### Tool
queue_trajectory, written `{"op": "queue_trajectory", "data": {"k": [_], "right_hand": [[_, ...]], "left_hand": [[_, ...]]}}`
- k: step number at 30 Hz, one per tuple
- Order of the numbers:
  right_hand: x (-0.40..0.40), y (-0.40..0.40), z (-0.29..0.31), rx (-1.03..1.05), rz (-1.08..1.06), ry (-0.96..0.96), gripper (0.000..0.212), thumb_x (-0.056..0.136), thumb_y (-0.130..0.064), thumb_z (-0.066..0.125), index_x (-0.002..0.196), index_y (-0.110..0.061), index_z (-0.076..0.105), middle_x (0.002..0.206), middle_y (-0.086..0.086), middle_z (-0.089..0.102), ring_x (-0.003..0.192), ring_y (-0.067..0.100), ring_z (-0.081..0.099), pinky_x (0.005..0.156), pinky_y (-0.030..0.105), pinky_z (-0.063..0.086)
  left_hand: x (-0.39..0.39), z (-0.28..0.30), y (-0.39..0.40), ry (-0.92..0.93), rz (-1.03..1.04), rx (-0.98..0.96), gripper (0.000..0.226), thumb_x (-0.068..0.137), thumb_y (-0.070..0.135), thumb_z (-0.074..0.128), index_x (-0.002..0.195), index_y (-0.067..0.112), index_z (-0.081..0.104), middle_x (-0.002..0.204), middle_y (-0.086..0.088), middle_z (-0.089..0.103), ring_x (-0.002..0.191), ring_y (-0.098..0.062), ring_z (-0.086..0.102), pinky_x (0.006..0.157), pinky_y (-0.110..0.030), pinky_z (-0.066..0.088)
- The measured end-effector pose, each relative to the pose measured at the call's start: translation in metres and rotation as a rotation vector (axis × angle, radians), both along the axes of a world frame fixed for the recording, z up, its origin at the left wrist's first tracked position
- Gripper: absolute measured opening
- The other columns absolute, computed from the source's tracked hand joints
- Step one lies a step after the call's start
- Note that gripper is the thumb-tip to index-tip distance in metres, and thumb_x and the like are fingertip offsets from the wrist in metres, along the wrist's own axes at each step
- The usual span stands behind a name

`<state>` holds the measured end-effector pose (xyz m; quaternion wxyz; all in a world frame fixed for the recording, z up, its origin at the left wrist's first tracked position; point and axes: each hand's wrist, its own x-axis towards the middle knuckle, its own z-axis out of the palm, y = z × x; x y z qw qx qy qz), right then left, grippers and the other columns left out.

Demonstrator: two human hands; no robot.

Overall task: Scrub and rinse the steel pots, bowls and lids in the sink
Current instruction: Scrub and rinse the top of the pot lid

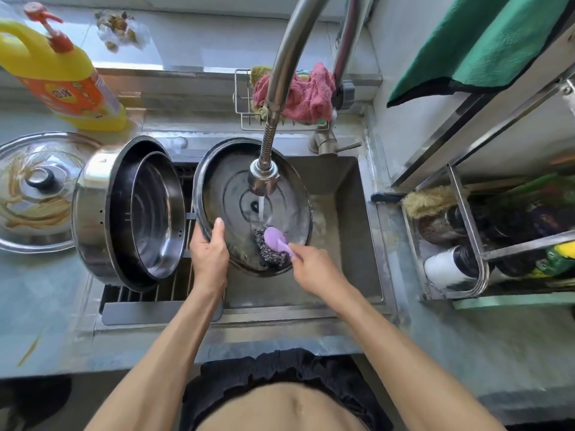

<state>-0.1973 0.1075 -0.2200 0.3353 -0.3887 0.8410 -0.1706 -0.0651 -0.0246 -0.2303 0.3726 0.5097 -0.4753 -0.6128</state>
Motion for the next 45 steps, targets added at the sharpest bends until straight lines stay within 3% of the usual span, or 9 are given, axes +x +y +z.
{"op": "queue_trajectory", "data": {"k": [6, 12, 19, 25, 28, 31, 37, 41, 45], "right_hand": [[0.000, 0.007, -0.005, 0.106, 0.038, 0.067, 0.031, 0.098, -0.018, 0.040, 0.125, -0.028, 0.054, 0.109, 0.015, 0.062, 0.101, 0.038, 0.057, 0.068, 0.035, 0.039], [-0.041, 0.008, -0.015, 0.208, -0.072, 0.290, 0.052, 0.096, -0.012, 0.040, 0.142, -0.036, 0.041, 0.109, 0.020, 0.064, 0.101, 0.040, 0.062, 0.072, 0.038, 0.042], [0.019, 0.004, 0.007, -0.012, 0.055, -0.060, 0.039, 0.101, -0.020, 0.039, 0.138, -0.028, 0.047, 0.093, 0.017, 0.065, 0.082, 0.037, 0.062, 0.068, 0.042, 0.052], [0.017, -0.015, 0.015, -0.225, 0.067, -0.039, 0.042, 0.098, -0.013, 0.048, 0.139, -0.018, 0.053, 0.105, 0.022, 0.070, 0.095, 0.041, 0.064, 0.080, 0.048, 0.052], [0.001, -0.040, 0.008, -0.100, 0.108, 0.094, 0.044, 0.100, -0.019, 0.043, 0.143, -0.028, 0.044, 0.104, 0.020, 0.067, 0.092, 0.039, 0.062, 0.075, 0.045, 0.052], [-0.015, -0.050, 0.006, 0.001, 0.156, 0.181, 0.039, 0.100, -0.019, 0.040, 0.138, -0.028, 0.043, 0.111, 0.014, 0.064, 0.097, 0.037, 0.060, 0.072, 0.040, 0.048], [-0.007, -0.022, 0.038, 0.120, 0.361, 0.008, 0.030, 0.100, -0.022, 0.039, 0.124, -0.028, 0.056, 0.097, 0.009, 0.060, 0.079, 0.027, 0.051, 0.069, 0.036, 0.047], [-0.030, -0.002, 0.039, 0.375, 0.336, 0.136, 0.024, 0.092, -0.016, 0.045, 0.108, -0.020, 0.063, 0.102, 0.009, 0.062, 0.085, 0.030, 0.056, 0.069, 0.033, 0.045], [-0.057, 0.001, 0.023, 0.514, 0.144, 0.316, 0.035, 0.090, -0.010, 0.047, 0.122, -0.013, 0.059, 0.120, 0.013, 0.062, 0.107, 0.035, 0.062, 0.081, 0.035, 0.046]], "left_hand": [[0.005, -0.014, 0.000, 0.031, 0.100, 0.089, 0.022, 0.100, 0.033, 0.056, 0.119, 0.027, 0.066, 0.124, 0.003, 0.070, 0.120, -0.016, 0.064, 0.108, -0.041, 0.049], [0.009, -0.010, 0.001, -0.034, 0.000, 0.065, 0.015, 0.105, 0.020, 0.054, 0.102, 0.028, 0.066, 0.095, 0.013, 0.073, 0.092, 0.001, 0.068, 0.086, -0.022, 0.054], [-0.002, -0.012, -0.005, -0.089, 0.003, 0.050, 0.018, 0.105, 0.032, 0.052, 0.115, 0.022, 0.064, 0.101, 0.007, 0.069, 0.093, -0.004, 0.064, 0.088, -0.021, 0.052], [-0.012, -0.014, 0.009, -0.055, -0.115, 0.164, 0.032, 0.106, 0.044, 0.042, 0.108, 0.021, 0.064, 0.102, 0.002, 0.070, 0.096, -0.012, 0.065, 0.089, -0.029, 0.052], [-0.012, -0.017, 0.016, -0.014, -0.152, 0.242, 0.035, 0.105, 0.045, 0.045, 0.114, 0.019, 0.067, 0.115, -0.006, 0.073, 0.114, -0.025, 0.067, 0.098, -0.039, 0.054], [-0.014, -0.017, 0.015, 0.027, -0.119, 0.306, 0.032, 0.106, 0.040, 0.045, 0.115, 0.019, 0.067, 0.115, -0.006, 0.074, 0.107, -0.020, 0.071, 0.091, -0.034, 0.057], [-0.009, -0.027, -0.007, -0.011, 0.029, 0.418, 0.060, 0.093, 0.069, 0.050, 0.121, 0.019, 0.062, 0.123, -0.010, 0.070, 0.114, -0.028, 0.067, 0.102, -0.050, 0.053], [-0.007, -0.025, -0.007, -0.018, 0.019, 0.383, 0.021, 0.103, 0.042, 0.053, 0.109, 0.026, 0.064, 0.110, -0.001, 0.074, 0.102, -0.017, 0.071, 0.090, -0.038, 0.059], [0.004, -0.033, -0.006, -0.033, -0.043, 0.335, 0.011, 0.099, 0.022, 0.063, 0.108, 0.027, 0.067, 0.107, -0.004, 0.075, 0.099, -0.020, 0.072, 0.082, -0.035, 0.060]]}}
